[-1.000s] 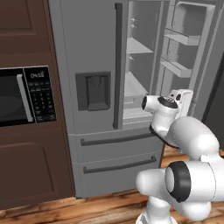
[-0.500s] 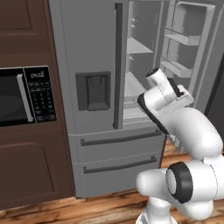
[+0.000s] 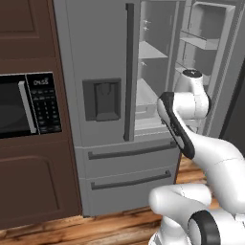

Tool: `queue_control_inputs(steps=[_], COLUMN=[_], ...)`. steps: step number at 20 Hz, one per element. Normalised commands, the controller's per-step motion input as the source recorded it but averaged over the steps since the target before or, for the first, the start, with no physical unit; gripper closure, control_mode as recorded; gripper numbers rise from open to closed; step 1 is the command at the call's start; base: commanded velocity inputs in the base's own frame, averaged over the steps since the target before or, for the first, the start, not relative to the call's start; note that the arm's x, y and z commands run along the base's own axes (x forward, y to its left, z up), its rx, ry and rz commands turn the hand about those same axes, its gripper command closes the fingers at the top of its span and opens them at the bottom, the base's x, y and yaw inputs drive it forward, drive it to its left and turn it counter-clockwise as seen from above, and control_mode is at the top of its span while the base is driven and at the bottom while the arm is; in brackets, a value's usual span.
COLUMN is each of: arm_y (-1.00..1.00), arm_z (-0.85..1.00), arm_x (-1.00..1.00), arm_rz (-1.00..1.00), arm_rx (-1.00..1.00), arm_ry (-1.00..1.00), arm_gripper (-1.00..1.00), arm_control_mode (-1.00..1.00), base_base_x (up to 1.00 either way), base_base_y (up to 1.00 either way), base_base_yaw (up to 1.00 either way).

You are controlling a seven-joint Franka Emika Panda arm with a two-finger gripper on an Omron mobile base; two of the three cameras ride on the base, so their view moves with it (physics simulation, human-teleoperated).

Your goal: Place one of the steaks on the plate and the other in the bowl. Then place the bowl in the fridge.

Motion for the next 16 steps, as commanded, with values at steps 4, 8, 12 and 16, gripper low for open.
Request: queue_control_inputs(steps=[4,8,12,16], arm_y=[0.26,0.33,0.4,0.14], arm_z=[0.51,0.44,0.21,0.31], arm_x=[0.16,0.47,0.58,0.72], arm_rz=[0.1,0.15,0.25,0.16], arm_rx=[-0.1,-0.27,-0.01,-0.06], arm_ry=[-0.11,-0.15,-0.4,-0.21], arm_gripper=[-1.0,-1.0,-1.0,-1.0], arm_control_mode=[-1.0,-1.0,-1.0,-1.0], base_base_x=[0.0,0.0,0.0,0.0], base_base_y=[0.0,0.0,0.0,0.0], base_base_yaw=[0.0,0.0,0.0,0.0])
